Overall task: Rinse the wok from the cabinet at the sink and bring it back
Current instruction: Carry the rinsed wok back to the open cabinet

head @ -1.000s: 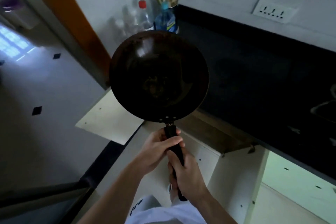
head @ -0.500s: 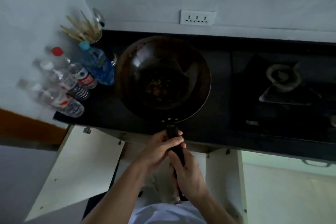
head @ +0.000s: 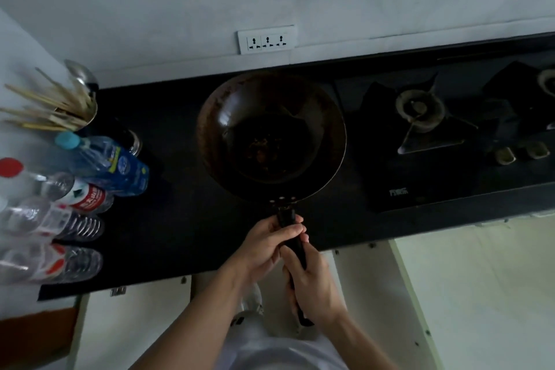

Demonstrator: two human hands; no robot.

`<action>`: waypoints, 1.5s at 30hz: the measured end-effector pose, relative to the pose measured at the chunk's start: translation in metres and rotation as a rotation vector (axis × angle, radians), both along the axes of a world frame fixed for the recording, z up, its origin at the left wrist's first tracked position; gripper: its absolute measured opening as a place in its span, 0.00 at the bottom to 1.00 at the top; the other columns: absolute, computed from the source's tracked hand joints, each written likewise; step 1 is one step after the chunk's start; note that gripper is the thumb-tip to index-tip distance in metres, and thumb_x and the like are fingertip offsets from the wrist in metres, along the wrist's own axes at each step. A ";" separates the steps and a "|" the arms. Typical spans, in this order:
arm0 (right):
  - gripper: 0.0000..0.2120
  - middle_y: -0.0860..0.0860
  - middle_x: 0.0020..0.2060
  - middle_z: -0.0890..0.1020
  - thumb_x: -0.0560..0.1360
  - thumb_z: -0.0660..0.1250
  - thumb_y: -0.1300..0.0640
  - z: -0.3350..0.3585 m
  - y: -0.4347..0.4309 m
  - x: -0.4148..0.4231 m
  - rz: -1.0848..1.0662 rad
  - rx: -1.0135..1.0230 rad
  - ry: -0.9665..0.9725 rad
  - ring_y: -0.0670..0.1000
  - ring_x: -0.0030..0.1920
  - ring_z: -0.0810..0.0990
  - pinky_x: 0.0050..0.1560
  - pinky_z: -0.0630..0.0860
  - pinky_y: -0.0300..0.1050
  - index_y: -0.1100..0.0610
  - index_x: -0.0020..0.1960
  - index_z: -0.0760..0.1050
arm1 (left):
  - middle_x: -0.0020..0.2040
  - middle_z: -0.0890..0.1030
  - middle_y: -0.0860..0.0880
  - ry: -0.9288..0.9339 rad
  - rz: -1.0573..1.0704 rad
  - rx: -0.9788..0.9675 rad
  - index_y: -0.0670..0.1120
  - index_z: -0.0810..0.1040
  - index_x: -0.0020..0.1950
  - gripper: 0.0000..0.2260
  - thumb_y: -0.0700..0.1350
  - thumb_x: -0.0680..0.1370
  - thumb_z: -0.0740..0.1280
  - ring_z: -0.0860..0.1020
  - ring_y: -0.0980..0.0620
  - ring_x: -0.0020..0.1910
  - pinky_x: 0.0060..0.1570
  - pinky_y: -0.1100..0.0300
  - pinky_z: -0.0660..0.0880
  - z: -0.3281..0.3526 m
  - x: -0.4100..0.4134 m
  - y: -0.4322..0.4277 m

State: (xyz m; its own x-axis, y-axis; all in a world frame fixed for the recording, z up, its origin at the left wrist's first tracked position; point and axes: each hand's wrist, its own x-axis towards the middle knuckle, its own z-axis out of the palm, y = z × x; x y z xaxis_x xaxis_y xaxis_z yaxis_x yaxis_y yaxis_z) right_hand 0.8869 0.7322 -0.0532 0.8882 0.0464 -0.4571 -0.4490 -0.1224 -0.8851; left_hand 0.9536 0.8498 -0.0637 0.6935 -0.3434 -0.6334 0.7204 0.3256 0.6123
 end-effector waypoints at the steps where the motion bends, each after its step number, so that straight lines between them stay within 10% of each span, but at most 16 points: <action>1: 0.09 0.50 0.27 0.75 0.83 0.62 0.53 -0.001 0.005 0.002 -0.011 -0.004 0.006 0.50 0.25 0.71 0.25 0.68 0.48 0.56 0.47 0.74 | 0.45 0.83 0.45 0.011 -0.014 0.000 0.38 0.78 0.58 0.11 0.34 0.77 0.68 0.83 0.50 0.44 0.50 0.57 0.80 -0.001 0.004 0.005; 45: 0.11 0.53 0.32 0.83 0.82 0.65 0.54 -0.009 0.073 0.070 -0.155 0.037 0.209 0.52 0.26 0.79 0.26 0.77 0.45 0.63 0.50 0.77 | 0.57 0.84 0.42 0.125 -0.184 0.067 0.38 0.79 0.61 0.15 0.39 0.75 0.72 0.83 0.47 0.56 0.56 0.54 0.79 -0.017 0.078 0.066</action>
State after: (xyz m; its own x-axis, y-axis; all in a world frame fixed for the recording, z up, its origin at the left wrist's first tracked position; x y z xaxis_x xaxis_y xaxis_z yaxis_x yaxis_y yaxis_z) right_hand 0.9572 0.8049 -0.0617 0.7724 -0.0629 -0.6321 -0.6337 -0.0073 -0.7736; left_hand 1.0319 0.9158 -0.0808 0.5375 -0.4113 -0.7361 0.8358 0.1437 0.5299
